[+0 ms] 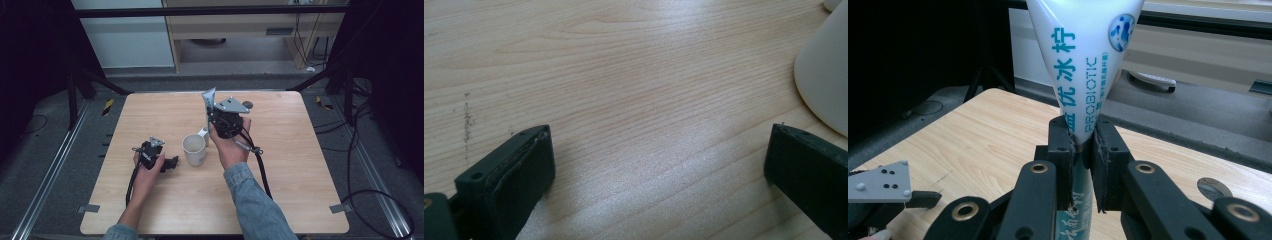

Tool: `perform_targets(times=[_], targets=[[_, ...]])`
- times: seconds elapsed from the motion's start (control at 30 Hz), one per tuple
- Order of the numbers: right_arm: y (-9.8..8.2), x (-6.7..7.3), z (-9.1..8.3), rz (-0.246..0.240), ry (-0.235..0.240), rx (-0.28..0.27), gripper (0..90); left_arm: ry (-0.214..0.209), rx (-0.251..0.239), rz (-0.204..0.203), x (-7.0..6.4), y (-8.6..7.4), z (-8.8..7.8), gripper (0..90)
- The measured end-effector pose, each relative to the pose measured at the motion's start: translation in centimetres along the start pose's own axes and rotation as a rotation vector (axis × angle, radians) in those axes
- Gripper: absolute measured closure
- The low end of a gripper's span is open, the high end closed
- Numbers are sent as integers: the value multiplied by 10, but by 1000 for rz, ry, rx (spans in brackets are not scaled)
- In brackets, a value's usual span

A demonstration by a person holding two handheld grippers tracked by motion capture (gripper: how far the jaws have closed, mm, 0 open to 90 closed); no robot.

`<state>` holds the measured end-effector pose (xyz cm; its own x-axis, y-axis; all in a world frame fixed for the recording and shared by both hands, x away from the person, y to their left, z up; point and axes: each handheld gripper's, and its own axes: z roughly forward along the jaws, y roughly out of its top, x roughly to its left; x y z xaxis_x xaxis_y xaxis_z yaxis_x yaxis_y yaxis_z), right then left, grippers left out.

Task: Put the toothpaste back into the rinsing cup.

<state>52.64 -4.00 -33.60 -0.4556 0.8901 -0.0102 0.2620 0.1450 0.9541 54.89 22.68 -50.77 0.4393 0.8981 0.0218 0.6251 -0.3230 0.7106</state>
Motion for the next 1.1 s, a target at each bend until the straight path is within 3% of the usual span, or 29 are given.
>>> perform_targets(times=[1.1], targets=[[12,16,-5,-11,44,-22,803,1,0,0,0,0,0,0]])
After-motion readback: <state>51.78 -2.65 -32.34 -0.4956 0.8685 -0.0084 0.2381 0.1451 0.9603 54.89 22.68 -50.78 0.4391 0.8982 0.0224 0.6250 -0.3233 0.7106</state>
